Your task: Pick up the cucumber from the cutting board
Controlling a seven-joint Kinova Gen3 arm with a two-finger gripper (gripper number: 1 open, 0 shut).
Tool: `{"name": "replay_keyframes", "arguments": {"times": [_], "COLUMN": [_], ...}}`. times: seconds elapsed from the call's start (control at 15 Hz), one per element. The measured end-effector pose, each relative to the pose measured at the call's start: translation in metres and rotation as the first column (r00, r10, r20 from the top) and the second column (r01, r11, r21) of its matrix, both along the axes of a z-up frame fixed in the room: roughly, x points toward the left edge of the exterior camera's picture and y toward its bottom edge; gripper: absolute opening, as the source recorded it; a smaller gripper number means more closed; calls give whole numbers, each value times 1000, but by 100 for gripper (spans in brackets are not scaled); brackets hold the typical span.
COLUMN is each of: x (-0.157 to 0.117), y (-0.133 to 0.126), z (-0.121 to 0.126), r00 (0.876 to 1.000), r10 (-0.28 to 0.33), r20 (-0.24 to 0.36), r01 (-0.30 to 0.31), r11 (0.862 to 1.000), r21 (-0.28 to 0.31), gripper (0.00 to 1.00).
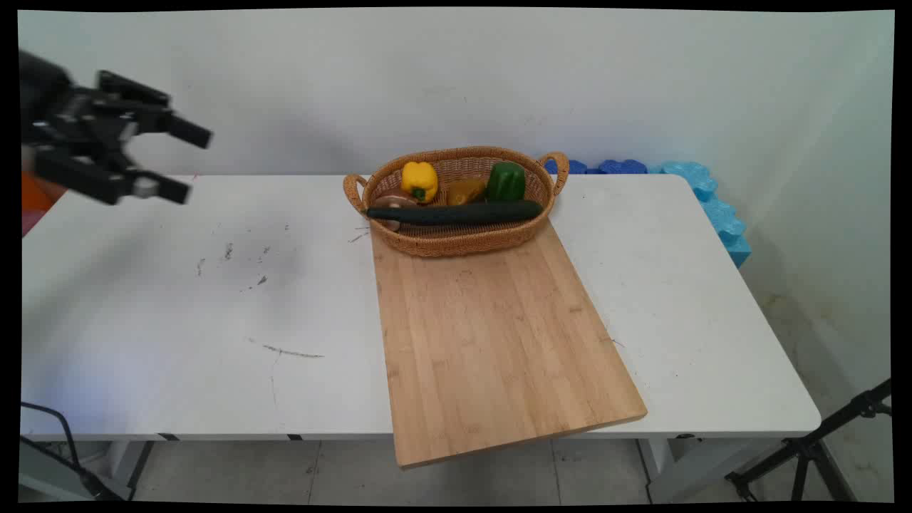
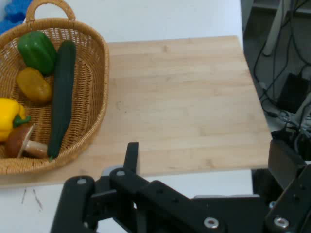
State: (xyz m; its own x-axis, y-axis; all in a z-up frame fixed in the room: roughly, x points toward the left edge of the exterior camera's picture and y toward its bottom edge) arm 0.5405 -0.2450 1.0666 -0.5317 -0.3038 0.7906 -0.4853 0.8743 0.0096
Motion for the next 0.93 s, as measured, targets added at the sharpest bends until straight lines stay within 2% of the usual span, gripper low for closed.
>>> {"name": "replay_keyframes", "arguments": {"times": [0.53,0.93], "x": [-77,-134], "y": [-95,-164], "z": [-27,-55], "r00": [997,988], "r10": [43,103], "r20": [58,114], "r01": [-45,-109], "r11": [998,993], "r21": [33,46], "gripper": [100,100]}}
